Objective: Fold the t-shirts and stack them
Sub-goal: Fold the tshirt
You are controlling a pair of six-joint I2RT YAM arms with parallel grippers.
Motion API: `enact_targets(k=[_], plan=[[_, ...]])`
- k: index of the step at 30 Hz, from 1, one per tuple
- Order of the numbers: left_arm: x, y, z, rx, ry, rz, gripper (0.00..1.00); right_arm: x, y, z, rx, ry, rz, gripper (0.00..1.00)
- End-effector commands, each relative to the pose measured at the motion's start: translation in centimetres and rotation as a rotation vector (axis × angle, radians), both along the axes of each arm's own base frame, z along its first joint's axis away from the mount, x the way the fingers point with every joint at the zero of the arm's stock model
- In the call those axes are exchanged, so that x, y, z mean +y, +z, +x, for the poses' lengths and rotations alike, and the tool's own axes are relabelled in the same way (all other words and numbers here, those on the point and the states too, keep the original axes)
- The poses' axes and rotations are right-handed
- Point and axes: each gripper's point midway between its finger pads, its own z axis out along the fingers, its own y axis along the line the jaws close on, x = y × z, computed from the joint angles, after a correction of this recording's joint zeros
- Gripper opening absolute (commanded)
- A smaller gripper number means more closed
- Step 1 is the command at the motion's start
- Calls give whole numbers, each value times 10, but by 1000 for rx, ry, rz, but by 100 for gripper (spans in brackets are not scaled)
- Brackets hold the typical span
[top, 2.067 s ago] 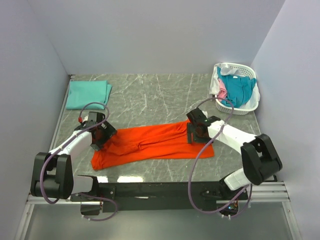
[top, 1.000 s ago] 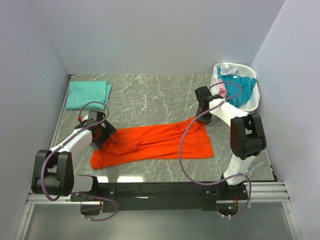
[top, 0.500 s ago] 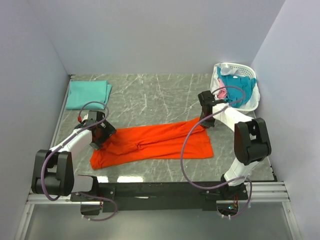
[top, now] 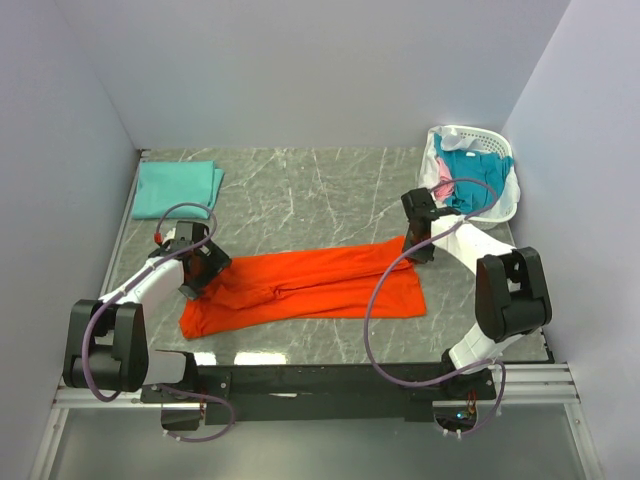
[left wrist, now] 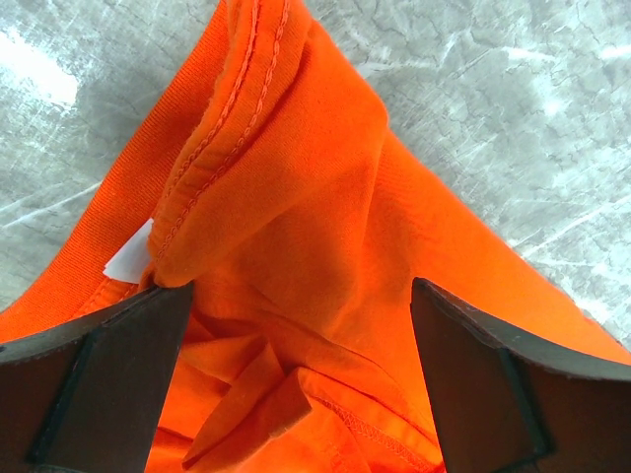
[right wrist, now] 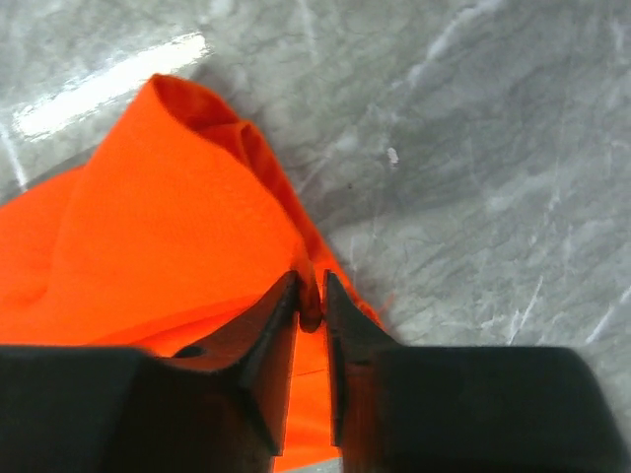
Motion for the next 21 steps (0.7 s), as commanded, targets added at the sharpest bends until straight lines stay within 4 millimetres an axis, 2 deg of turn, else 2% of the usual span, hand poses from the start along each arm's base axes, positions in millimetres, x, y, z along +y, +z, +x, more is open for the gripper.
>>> enact_targets(k=[1, 2, 5, 9, 10, 12, 14, 15, 16, 17, 18, 19, 21], plan=[[6, 5, -2, 14, 15, 20, 100, -15, 7, 4, -22, -44, -52, 29], [5, 6, -2, 8, 13, 12, 99, -16, 8, 2, -15, -49, -59, 45], [3, 13, 0, -12, 8, 3, 99, -17, 15, 4, -28, -53, -61, 59], [-1, 23, 2, -50, -12, -18, 99, -4, 40, 12, -108, 19, -10, 62], [-2, 25, 2, -56, -15, -23, 99, 15, 54, 13, -148, 84, 46, 62], [-5, 31, 4, -77, -27, -33, 99, 38, 71, 16, -204, 213, 97, 63], [-6, 34, 5, -88, -29, -40, 99, 94, 95, 11, -284, 409, 247, 63], [-7, 37, 6, -98, -35, -45, 100, 130, 113, 7, -341, 562, 366, 63], [-8, 38, 6, -104, -41, -48, 100, 138, 112, 1, -336, 603, 364, 63], [-8, 38, 7, -105, -41, -50, 99, 173, 128, -6, -385, 733, 493, 63], [-8, 39, 7, -106, -43, -51, 99, 202, 134, -22, -387, 855, 553, 63], [-8, 40, 8, -106, -43, -54, 99, 222, 136, -27, -378, 921, 601, 63], [-9, 42, 9, -102, -42, -58, 99, 268, 143, -53, -360, 1093, 688, 63]])
